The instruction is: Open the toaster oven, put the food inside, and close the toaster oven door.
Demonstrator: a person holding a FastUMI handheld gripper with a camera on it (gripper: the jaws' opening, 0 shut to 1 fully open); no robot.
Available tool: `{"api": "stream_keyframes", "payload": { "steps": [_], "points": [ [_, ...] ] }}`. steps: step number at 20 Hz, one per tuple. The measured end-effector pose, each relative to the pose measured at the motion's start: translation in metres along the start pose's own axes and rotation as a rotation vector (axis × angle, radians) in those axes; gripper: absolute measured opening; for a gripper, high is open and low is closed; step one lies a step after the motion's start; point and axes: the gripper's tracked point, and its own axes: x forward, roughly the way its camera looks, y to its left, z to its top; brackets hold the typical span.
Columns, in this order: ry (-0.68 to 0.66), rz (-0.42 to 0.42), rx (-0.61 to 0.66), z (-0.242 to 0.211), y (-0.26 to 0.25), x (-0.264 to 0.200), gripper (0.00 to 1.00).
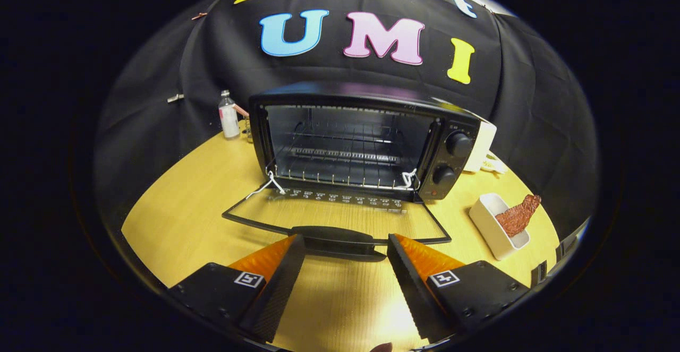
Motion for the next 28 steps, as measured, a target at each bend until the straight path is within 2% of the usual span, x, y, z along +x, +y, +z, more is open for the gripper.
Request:
{"api": "stream_keyframes", "payload": {
  "steps": [4, 8, 11, 13, 18, 24, 28],
  "points": [
    [0.073, 0.006, 0.006, -0.022, 0.004, 0.007, 0.97],
    [0.057, 0.000, -0.059, -0.022, 0.005, 0.005, 0.98],
    [0.052, 0.011, -0.045, -0.021, 0.002, 0.007, 0.98],
    [0.015, 0.005, -0.041, -0.005, -0.002, 0.005, 0.98],
    [-0.089, 0.051, -0.043, 0.043, 0.002, -0.009, 0.98],
    [-0.216, 0.040, -0.051, 0.102, -0.038, -0.036, 0.98],
    [-0.239, 0.102, -0.066, 0.121, -0.076, -0.052, 0.98]
  ]
}}
